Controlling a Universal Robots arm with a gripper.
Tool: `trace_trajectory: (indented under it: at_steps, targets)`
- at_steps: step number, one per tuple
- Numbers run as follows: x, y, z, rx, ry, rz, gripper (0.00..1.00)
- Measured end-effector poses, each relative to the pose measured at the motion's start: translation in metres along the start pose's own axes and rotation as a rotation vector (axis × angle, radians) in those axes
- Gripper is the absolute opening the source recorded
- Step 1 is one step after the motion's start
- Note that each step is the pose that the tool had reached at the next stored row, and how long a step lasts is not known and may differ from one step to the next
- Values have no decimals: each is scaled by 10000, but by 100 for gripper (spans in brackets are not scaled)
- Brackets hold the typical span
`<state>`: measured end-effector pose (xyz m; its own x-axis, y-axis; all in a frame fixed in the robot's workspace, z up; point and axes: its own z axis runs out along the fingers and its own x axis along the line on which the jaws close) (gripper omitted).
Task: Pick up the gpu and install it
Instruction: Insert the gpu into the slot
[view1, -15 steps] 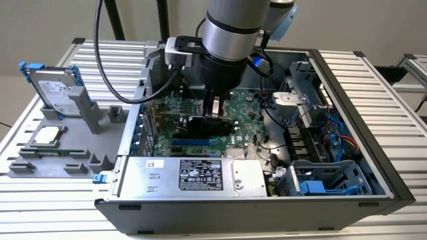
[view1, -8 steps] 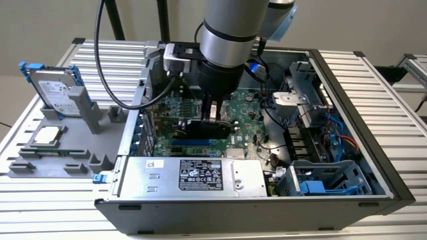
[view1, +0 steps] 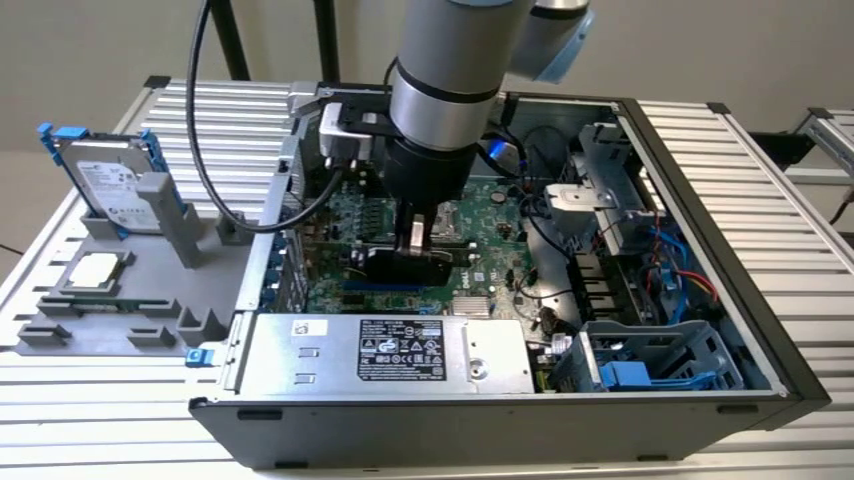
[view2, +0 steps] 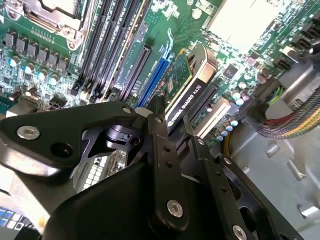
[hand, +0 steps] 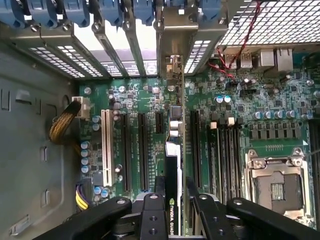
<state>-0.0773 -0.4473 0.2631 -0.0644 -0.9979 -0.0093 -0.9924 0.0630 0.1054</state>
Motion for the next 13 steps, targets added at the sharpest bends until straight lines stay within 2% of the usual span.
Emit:
trace_trajectory:
  at_steps: [3,13]
  targets:
    - [0,22,32,0,1,1,0]
    - [0,26,51,1,-7,-1,0]
